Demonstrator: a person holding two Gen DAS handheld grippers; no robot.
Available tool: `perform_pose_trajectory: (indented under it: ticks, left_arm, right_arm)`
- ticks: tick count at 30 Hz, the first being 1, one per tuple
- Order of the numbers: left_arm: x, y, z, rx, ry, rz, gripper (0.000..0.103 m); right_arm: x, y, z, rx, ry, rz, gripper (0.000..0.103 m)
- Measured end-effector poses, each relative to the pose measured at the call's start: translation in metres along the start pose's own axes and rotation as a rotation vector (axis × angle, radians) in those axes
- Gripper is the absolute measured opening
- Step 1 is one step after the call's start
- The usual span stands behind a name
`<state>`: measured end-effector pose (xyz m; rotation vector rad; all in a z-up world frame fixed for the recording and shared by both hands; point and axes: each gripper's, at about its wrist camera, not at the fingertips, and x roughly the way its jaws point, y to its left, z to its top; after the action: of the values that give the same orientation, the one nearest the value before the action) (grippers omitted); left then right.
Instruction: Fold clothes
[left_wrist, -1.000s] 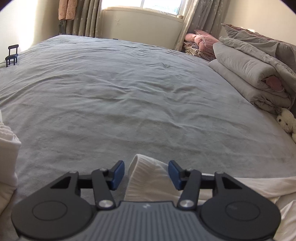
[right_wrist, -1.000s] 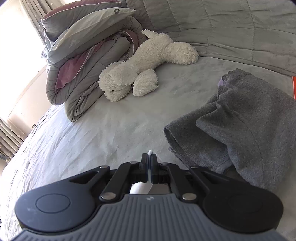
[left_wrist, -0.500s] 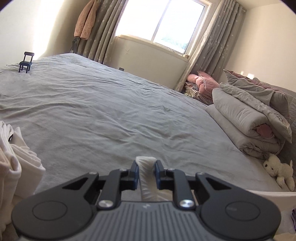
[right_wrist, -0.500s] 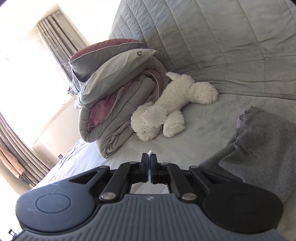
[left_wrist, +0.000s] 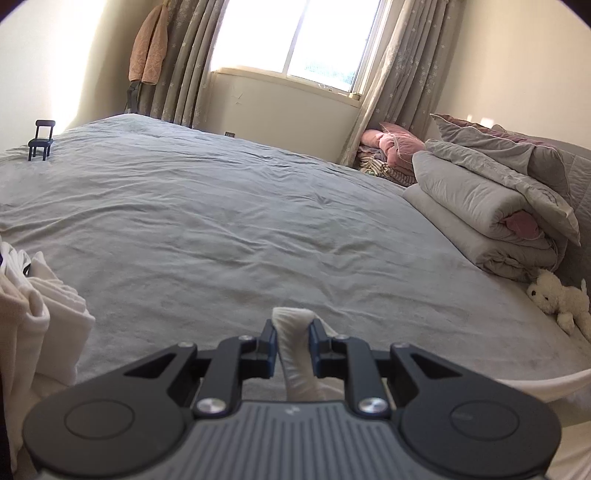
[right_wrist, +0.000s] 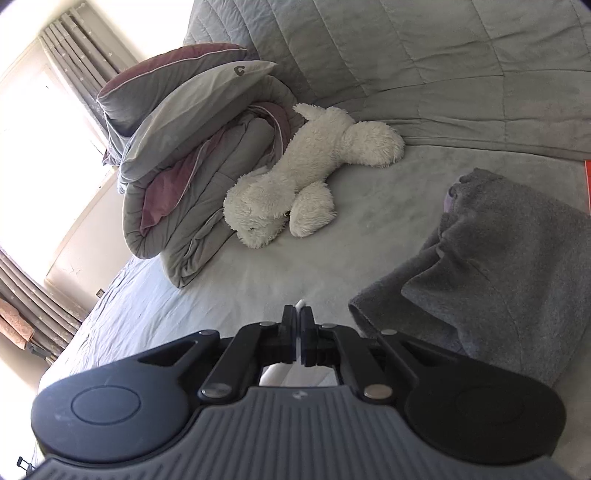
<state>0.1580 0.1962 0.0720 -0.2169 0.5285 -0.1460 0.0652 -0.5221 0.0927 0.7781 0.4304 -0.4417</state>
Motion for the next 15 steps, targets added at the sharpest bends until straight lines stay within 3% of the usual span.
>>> perform_pose_trajectory:
  ticks: [8,15]
  left_arm:
    - [-0.034,-0.01,-0.012,0.081,-0.035,-0.058,0.017]
    - [-0.062,-0.018,-0.032,0.138,-0.015,-0.043,0.017]
  right_arm:
    - [-0.014,-0.033,-0.007,0.012,0.096,-0.036,0.002]
    - [-0.032,-0.05,-0.02,-0.04,0.147,-0.059,0.002]
